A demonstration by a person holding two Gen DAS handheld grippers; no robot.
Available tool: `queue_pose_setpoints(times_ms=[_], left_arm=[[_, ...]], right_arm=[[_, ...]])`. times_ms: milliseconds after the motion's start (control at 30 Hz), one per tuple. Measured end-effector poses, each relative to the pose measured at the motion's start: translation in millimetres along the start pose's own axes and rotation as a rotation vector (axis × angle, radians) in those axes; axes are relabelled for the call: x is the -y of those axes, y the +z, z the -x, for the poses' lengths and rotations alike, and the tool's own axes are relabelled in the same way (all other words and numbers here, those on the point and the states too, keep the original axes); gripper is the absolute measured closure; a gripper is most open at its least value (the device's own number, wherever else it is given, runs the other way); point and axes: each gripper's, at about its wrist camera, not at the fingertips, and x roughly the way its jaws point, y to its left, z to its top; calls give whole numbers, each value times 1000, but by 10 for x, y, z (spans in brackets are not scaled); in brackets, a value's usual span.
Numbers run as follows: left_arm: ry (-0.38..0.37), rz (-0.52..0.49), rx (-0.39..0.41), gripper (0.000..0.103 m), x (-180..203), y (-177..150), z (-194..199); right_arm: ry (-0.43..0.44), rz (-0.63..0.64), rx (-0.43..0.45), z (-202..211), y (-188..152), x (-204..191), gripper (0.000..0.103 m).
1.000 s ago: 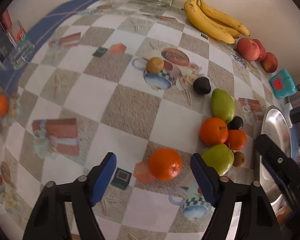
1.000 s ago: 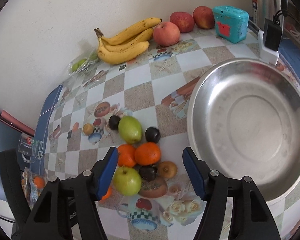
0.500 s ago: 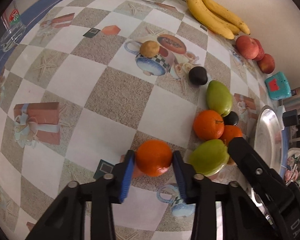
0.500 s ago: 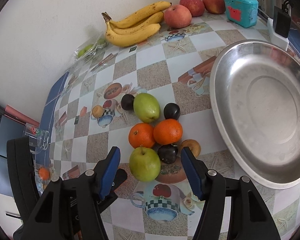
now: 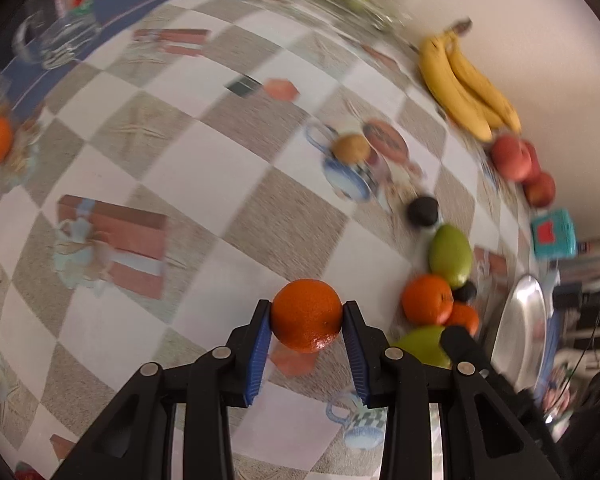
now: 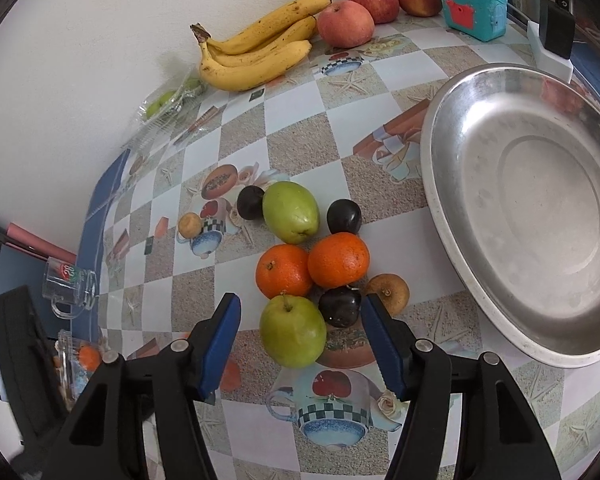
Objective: Organize fruits
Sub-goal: 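Grasp the green apple with the right gripper while the left gripper holds the orange, then carry the orange and green apple with both grippers over the steel bowl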
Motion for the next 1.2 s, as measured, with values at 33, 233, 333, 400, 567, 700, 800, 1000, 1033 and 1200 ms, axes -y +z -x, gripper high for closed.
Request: queue_pose_setpoints(times_ms=[33,233,333,400,567,700,800,1000,1033,1200], left_arm=[[0,10,6,65,-27,15,19],[-11,52,16,65,-120,86,73],[-16,53,15,65,-121,93,73],[-18,56,15,65,-127,90,84],[-5,63,25,65,-138,92,103],[1,71,30,65,-149,102,111],[15,64,46,65,-135,110,139],[37,28,82,65,-61,96,205],[46,18,88,65,-37,89,211],[76,-42,107,65,126,21,218]], right_arm=[[-3,5,-4,-14,-10,-15,39],[-18,58,-30,-116,-87,-142,47],[-42,87,-34,-156,-111,-174,53],[-56,100,-30,-152,-122,-182,57],[-46,90,-32,-134,-122,-151,63],[-25,84,-32,-105,-112,-139,63],[9,88,-8,-5,-96,-174,63],[46,97,67,276,-18,-197,63],[44,96,77,317,-1,-181,63],[20,43,90,408,100,10,63]])
